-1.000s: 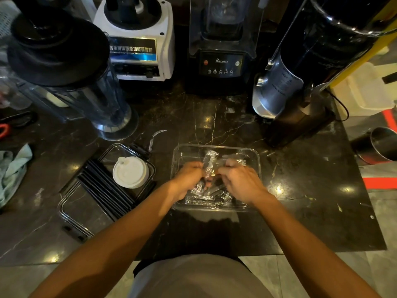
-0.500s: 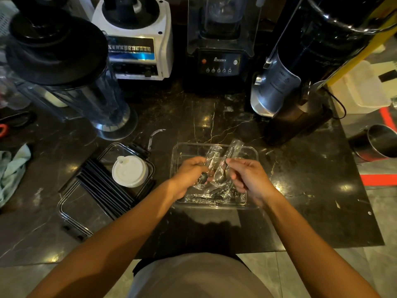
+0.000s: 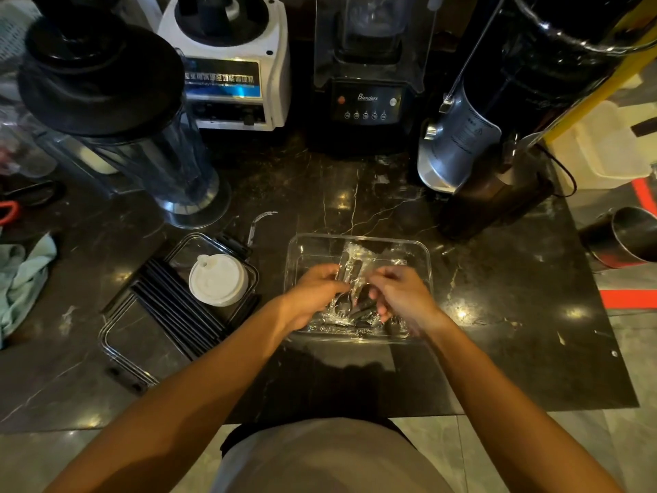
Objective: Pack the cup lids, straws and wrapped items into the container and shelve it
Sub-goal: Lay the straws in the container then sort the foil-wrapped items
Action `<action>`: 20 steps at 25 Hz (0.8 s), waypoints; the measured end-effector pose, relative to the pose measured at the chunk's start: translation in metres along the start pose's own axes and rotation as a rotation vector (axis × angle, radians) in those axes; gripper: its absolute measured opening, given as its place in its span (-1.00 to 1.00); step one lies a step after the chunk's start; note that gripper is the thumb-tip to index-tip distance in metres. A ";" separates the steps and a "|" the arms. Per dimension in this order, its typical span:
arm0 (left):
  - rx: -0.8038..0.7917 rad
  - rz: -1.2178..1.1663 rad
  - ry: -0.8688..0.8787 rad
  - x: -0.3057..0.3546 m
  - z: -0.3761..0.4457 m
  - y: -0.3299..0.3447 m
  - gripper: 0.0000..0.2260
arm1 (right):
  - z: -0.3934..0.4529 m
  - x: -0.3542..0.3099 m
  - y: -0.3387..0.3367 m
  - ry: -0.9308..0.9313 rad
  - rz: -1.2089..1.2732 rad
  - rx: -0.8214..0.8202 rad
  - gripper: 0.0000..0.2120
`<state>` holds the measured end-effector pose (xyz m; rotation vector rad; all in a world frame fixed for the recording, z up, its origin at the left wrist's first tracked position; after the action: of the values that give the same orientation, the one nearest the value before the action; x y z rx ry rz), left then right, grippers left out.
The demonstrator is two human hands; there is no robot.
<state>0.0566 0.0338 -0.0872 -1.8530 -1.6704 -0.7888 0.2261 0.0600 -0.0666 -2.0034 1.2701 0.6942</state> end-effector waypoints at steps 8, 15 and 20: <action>0.131 0.223 0.022 -0.006 -0.001 -0.001 -0.73 | 0.004 0.000 0.006 -0.294 -1.242 0.092 -0.43; 0.135 0.116 0.024 -0.012 0.007 -0.002 -0.76 | -0.001 -0.012 0.012 -0.499 -1.347 -0.158 -0.65; 0.148 0.040 0.013 -0.012 0.010 -0.007 -0.71 | 0.006 -0.024 -0.007 -0.407 -1.046 -0.120 -0.83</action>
<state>0.0497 0.0335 -0.1026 -1.7700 -1.6324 -0.6412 0.2226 0.0800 -0.0516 -2.1047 -0.1181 0.5826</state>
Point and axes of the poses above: each hand's wrist, its own z-axis towards the middle knuckle, its own y-axis out of the palm, x = y × z, the point moved 4 cm from there along z, towards the middle knuckle, and after that the axes turned 5 degrees about x, right-handed, at the moved point
